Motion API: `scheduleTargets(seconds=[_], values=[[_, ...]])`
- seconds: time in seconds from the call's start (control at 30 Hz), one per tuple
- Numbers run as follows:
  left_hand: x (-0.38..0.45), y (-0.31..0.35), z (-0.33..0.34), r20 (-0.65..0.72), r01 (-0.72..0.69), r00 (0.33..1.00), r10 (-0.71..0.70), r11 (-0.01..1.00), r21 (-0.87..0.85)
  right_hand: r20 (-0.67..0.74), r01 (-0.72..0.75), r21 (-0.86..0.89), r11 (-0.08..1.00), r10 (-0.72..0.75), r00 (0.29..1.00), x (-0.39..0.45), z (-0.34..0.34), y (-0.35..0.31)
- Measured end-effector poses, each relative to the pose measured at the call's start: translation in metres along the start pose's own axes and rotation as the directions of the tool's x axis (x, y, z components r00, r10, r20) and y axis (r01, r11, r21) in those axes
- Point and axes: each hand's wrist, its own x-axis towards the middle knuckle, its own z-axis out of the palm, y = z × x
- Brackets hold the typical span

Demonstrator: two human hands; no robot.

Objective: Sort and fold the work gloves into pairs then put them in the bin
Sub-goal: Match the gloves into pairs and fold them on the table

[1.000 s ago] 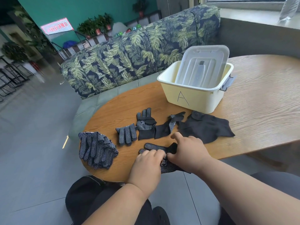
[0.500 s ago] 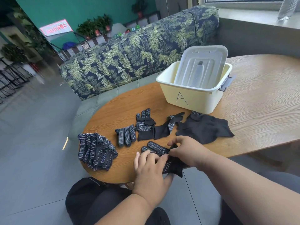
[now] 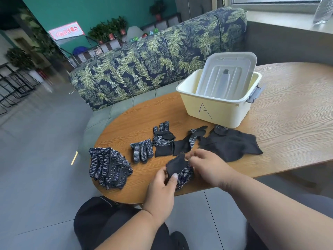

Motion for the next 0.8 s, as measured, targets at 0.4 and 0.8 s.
scheduleTargets(seconds=[0.4, 0.8], values=[[0.008, -0.007, -0.025, -0.101, -0.157, 0.969, 0.225, 0.878, 0.451, 0.050, 0.249, -0.504, 0.827, -0.260, 0.964, 0.001, 0.007, 0.012], [0.000, -0.018, -0.022, 0.069, -0.249, 0.963, 0.259, 0.766, 0.593, 0.124, 0.331, -0.662, 0.672, -0.337, 0.933, 0.004, 0.015, 0.020]])
